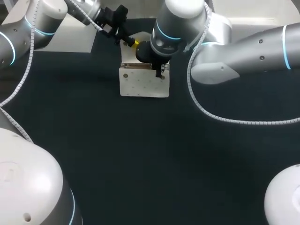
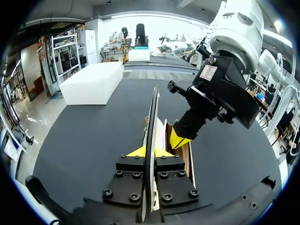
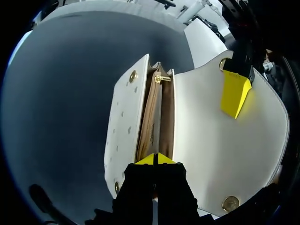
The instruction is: Pick up the bag, open it, inspect its contents, close it, and place it on the opposite side
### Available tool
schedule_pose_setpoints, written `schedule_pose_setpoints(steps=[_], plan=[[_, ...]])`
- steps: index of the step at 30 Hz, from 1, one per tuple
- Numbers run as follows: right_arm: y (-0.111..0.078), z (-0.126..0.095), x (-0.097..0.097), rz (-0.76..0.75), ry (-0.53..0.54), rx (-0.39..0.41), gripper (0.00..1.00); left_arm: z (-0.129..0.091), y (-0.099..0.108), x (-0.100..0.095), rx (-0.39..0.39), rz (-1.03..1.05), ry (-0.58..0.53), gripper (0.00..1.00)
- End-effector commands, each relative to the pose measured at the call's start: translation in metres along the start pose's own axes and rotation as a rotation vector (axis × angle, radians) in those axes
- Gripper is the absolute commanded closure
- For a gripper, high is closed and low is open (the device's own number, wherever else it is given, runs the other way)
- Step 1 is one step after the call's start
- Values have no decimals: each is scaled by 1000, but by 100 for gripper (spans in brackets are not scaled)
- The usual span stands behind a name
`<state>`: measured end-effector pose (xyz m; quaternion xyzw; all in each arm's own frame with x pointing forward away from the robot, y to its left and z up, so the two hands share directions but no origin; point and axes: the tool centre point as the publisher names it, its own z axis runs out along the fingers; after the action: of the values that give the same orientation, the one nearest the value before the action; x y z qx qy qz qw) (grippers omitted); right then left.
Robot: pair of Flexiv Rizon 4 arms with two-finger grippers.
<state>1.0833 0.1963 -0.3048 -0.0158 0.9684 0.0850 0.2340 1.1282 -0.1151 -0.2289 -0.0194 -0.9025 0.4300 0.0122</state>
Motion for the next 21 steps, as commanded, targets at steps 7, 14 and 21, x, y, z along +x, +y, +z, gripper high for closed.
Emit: schedule_pose_setpoints(steps=[7, 14, 21], plan=[[-1, 7, -1, 14, 81, 52, 100, -6, -3, 3, 38, -11, -19, 100], [-7, 14, 6, 17, 157, 76, 100, -3, -3, 6, 61, -2, 35, 100], [-10, 23, 8, 28, 192, 53, 0, 0, -5, 9, 62, 13, 52, 100]])
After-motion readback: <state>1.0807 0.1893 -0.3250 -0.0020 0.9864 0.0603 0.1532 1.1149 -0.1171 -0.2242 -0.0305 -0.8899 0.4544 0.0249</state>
